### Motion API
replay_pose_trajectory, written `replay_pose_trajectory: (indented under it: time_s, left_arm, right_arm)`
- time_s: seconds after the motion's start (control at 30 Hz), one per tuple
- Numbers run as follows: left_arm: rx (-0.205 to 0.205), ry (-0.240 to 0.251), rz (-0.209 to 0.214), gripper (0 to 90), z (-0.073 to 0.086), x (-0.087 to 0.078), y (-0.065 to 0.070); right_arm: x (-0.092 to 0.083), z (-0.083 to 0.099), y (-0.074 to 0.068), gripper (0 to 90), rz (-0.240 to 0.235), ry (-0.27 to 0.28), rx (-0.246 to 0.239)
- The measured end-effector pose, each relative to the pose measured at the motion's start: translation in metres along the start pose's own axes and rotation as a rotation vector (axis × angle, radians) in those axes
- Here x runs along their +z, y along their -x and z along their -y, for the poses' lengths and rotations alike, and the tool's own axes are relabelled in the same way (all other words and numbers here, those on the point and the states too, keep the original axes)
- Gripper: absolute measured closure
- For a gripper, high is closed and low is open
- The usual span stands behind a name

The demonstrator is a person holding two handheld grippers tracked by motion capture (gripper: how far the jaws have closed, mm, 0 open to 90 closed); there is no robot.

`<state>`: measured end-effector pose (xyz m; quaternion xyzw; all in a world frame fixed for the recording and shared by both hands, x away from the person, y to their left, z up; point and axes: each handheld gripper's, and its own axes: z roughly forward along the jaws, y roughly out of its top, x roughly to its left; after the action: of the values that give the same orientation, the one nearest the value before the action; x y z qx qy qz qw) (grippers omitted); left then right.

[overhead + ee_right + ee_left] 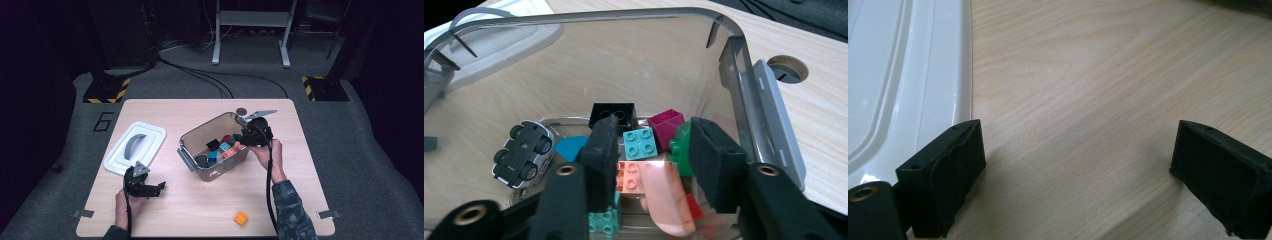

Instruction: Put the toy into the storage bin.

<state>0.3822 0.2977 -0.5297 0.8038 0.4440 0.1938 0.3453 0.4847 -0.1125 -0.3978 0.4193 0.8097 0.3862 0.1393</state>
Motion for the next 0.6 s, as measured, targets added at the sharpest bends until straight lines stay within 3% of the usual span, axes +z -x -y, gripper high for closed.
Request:
replay_pose_trajectory:
  time_s: [0.3,0.6]
  left_arm:
    - [-0.001,0.0,0.0,6.9,0.0,0.0,0.0]
    - [0.0,0.0,0.0,6.9,0.0,0.0,0.0]
  right_arm:
    - [-0.024,0.005,-0.004,21.5,0.027,0.042,-0.025]
    - [-0.047,0.033,-0.012,13.9,0.034,0.058,-0.035]
